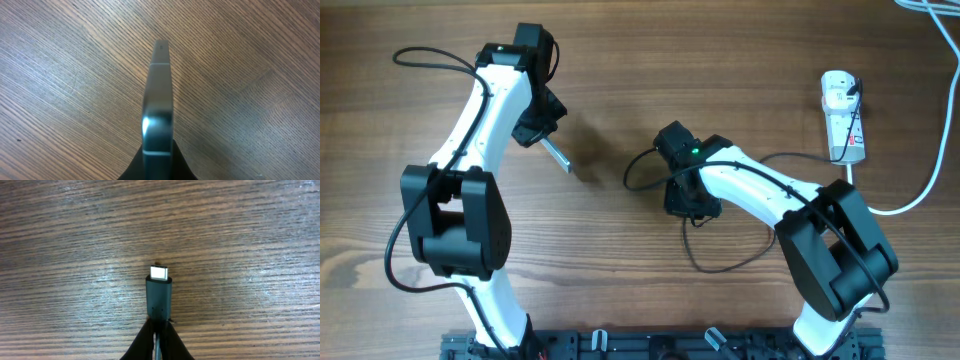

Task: Plug charger to phone and switch on socket
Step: 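Grasp the black USB-C cable plug with the right gripper, then bring the phone and the cable plug together, port facing plug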

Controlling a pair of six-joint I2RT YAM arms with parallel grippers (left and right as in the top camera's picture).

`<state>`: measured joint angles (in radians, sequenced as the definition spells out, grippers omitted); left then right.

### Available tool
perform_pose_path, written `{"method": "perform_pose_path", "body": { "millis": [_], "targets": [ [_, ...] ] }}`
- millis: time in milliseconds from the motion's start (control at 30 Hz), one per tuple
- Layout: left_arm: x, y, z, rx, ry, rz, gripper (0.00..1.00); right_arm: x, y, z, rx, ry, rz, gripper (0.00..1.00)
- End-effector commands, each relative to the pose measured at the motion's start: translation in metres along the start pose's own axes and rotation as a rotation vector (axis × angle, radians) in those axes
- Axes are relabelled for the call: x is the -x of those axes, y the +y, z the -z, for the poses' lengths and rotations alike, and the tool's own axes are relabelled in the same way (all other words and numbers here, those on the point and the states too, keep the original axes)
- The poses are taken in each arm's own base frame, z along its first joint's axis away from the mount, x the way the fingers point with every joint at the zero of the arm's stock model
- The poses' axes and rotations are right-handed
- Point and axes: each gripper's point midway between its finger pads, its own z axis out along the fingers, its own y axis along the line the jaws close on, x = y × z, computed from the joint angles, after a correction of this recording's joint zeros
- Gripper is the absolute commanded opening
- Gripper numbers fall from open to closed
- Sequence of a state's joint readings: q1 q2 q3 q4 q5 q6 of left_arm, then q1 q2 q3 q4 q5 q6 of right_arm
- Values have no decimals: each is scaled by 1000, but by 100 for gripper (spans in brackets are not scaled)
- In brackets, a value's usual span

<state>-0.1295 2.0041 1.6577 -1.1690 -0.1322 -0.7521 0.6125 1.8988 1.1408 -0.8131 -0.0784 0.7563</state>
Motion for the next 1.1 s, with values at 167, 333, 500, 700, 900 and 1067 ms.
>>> {"method": "perform_pose_path", "body": {
  "millis": [167,333,500,700,900,1067],
  "targets": [
    [-48,-88,42,-584,215,-410,4,-14,37,15,191,75,176,4],
    [-80,-135,108,-1084,328,-607,4,-35,71,93,473,39,310,4],
    [-87,-145,158,-1314,257,-756,4,-66,79,165,618,-69,431,4],
    [-92,-129,222,-1385,85,-864,4,-66,82,192,663,-166,426,5],
    [-108,-119,191,-1085,12,-899,4,-48,70,186,562,-237,358,5],
    [-126,-130,195,-1091,15,-939,4,-54,75,184,540,-261,410,5]
  ]
}}
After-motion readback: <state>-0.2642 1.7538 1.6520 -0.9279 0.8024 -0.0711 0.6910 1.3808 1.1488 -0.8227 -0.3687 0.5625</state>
